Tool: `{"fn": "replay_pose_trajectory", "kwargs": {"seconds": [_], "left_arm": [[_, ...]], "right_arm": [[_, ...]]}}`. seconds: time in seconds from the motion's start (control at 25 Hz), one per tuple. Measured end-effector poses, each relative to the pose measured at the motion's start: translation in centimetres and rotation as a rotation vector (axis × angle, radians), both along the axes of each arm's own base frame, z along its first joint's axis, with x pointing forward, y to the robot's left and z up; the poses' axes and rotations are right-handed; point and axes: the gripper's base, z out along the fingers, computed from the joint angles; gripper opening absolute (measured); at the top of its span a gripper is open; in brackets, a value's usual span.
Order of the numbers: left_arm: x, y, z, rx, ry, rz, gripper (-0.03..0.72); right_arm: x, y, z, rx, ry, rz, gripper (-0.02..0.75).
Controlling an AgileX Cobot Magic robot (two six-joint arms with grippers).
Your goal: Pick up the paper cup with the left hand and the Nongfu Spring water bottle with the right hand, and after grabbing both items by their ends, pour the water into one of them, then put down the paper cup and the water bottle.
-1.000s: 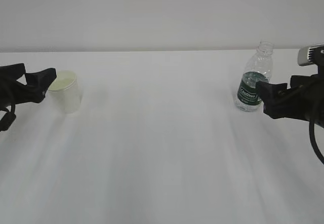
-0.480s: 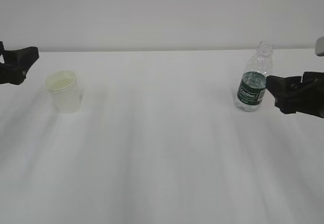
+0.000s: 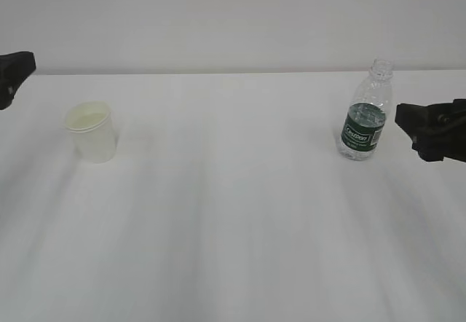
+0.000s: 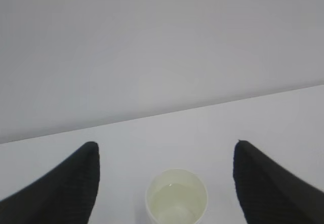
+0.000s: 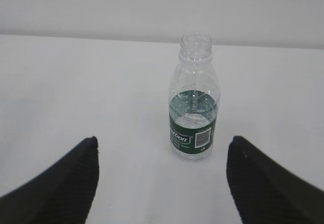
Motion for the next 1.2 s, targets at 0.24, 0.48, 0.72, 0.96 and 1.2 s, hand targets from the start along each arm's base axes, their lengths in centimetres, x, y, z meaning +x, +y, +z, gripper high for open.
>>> {"fn": "replay_pose_trajectory", "kwargs": {"seconds": [0.24,0.48,0.72,0.96,1.2], "left_arm": [[-1.4,0.3,1.6,0.003,-0.003,0.022,0.588],[-3.1,0.6,3.2,0.01,-0.006,0.053,0.588],[-4.5,1.0,4.0,0.004,0.015,0.086,0.588],[-5.4,1.2,4.7,-0.039,0.026,0.112,0.587],[-6.0,-0.4,4.3,-0.028,0.088,0.047,0.587]], "right_arm": [[-1.2,-0.2,1.1,0.001,-0.009,0.005,0.589],[-2.7,-0.5,2.2,0.0,0.003,0.011,0.588],[-4.1,-0.8,3.1,0.003,0.0,0.016,0.588],[-5.1,-0.9,3.4,0.0,0.021,0.02,0.588],[-5.2,-0.9,3.6,-0.021,0.08,0.027,0.588]]}}
